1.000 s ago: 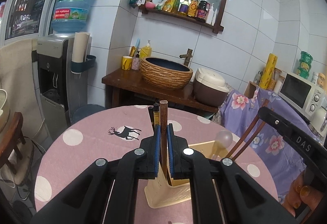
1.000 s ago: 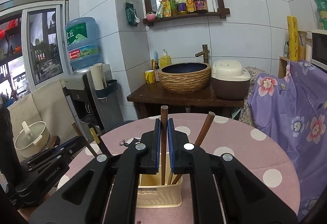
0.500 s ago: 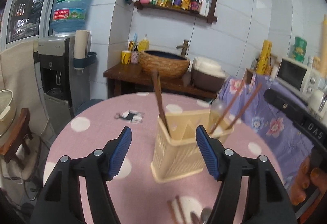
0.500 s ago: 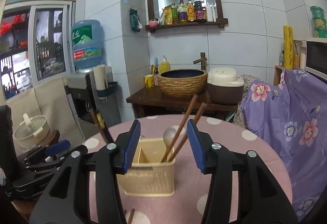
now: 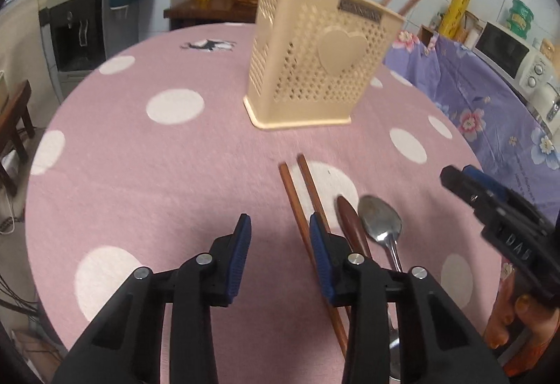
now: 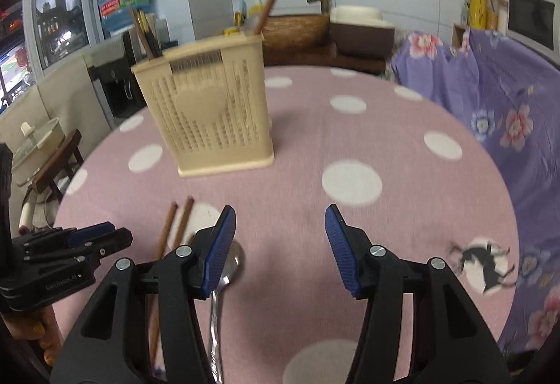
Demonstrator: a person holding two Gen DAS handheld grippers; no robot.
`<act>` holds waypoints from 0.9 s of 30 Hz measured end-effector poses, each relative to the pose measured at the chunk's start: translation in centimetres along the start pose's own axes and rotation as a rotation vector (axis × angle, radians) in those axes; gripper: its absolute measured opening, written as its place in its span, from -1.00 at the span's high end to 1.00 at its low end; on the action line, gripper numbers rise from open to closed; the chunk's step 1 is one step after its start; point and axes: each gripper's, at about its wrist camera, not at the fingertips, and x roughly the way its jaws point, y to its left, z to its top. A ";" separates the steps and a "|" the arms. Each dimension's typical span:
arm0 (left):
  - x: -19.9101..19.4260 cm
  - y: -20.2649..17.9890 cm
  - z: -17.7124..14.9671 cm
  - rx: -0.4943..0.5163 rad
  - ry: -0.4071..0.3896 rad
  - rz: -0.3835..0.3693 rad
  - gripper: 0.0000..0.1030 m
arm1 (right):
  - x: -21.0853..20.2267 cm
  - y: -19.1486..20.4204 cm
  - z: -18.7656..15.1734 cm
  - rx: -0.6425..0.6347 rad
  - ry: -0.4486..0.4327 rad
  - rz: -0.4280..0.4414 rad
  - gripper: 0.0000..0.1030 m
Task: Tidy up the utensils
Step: 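Move both open tools back down to the remaining chopsticks on the table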
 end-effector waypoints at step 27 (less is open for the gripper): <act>4.1 -2.1 0.9 0.090 0.056 0.092 0.77 | -0.7 0.7 -1.4 -0.020 0.006 0.007 -0.05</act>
